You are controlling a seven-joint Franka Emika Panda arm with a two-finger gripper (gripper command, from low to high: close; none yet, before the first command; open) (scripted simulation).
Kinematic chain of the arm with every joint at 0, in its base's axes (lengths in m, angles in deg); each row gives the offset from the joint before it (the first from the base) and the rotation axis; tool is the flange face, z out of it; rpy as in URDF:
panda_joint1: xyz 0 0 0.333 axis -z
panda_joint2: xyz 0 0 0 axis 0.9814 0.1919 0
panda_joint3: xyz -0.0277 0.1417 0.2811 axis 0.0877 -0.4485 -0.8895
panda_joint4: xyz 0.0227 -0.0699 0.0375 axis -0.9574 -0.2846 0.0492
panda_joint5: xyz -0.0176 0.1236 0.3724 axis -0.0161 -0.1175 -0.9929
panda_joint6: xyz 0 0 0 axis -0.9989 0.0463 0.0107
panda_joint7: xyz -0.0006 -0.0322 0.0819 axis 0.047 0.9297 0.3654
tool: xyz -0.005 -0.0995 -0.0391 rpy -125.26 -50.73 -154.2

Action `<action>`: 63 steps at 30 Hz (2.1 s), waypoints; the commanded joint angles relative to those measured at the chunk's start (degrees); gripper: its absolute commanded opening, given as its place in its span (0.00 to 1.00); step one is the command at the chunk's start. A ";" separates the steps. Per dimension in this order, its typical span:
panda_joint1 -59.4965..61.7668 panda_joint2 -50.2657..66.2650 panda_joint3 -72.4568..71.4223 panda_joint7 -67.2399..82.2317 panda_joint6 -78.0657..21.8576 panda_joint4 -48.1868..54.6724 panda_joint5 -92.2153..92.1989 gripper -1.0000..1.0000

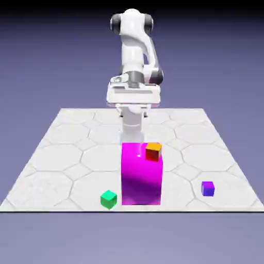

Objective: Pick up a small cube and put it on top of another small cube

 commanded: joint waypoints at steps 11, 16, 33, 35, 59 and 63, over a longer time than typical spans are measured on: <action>7.69 12.50 -5.19 -4.89 -1.80 3.54 -27.42 0.50; 11.18 18.18 -7.55 -7.12 -2.62 5.15 -39.88 0.50; 6.11 25.97 -0.92 -15.18 -7.26 -1.92 -82.24 0.50; 3.70 25.70 1.30 -16.33 -8.07 -3.90 -87.22 0.50; 5.32 29.11 0.47 -15.04 -12.75 -13.04 -122.84 0.50; 13.62 32.68 -6.90 -10.20 -12.62 -11.42 -126.12 0.50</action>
